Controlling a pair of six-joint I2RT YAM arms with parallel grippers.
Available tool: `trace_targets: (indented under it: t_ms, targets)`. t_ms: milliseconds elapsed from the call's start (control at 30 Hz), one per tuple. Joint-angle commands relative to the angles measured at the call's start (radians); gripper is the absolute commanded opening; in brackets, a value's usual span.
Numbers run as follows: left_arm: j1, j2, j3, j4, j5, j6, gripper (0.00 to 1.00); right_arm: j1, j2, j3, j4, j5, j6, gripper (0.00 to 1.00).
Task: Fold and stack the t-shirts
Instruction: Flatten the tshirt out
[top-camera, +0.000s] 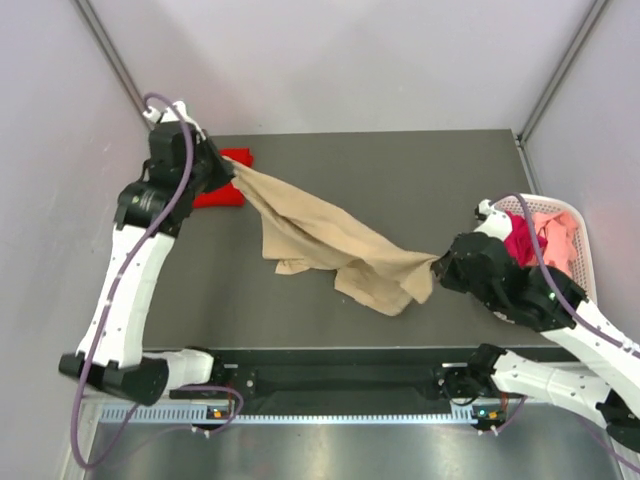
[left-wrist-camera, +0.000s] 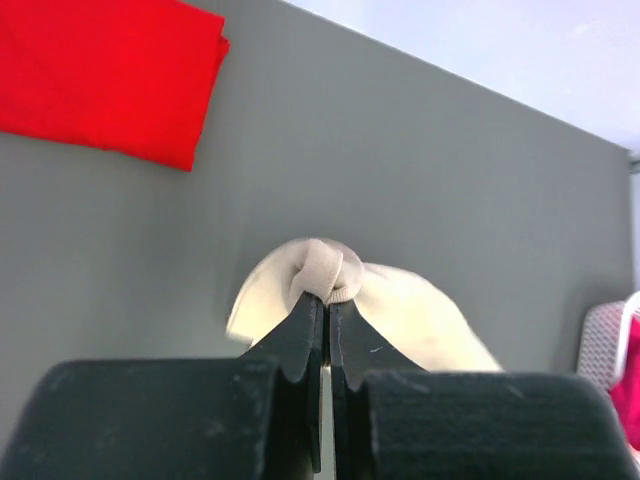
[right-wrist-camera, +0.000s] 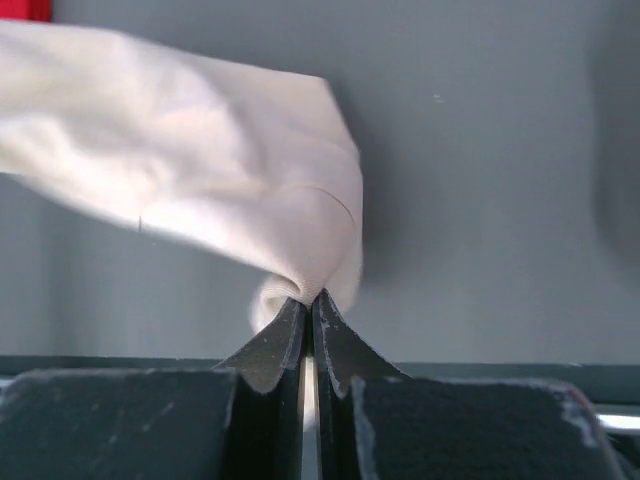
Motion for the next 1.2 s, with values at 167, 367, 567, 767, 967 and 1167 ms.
trace_targets:
  t_ms: [167, 367, 567, 767, 967, 1167]
  targets:
    - [0.009, -0.139, -0.165, -0.076, 0.060, 0.007, 0.00, 0.007, 0.051, 0.150, -0.194, 0.220, -0.074, 0.00]
    - [0.024, -0.156, -0.452, 0.061, 0.185, -0.002, 0.00, -0.170, 0.209, -0.021, 0.135, 0.001, -0.334, 0.07]
    - [0.170, -0.096, -0.649, 0.182, 0.347, -0.010, 0.00, -0.436, 0.457, -0.105, 0.405, -0.343, -0.433, 0.02]
    - [0.194, 0.029, -0.647, 0.245, 0.370, -0.013, 0.00, -0.557, 0.718, 0.067, 0.413, -0.302, -0.468, 0.13]
    - [0.202, 0.146, -0.600, 0.291, 0.407, -0.028, 0.00, -0.599, 0.765, 0.168, 0.330, -0.155, -0.459, 0.34]
    - [0.204, 0.198, -0.561, 0.294, 0.407, -0.014, 0.00, -0.546, 0.614, 0.141, 0.243, -0.182, -0.401, 0.43]
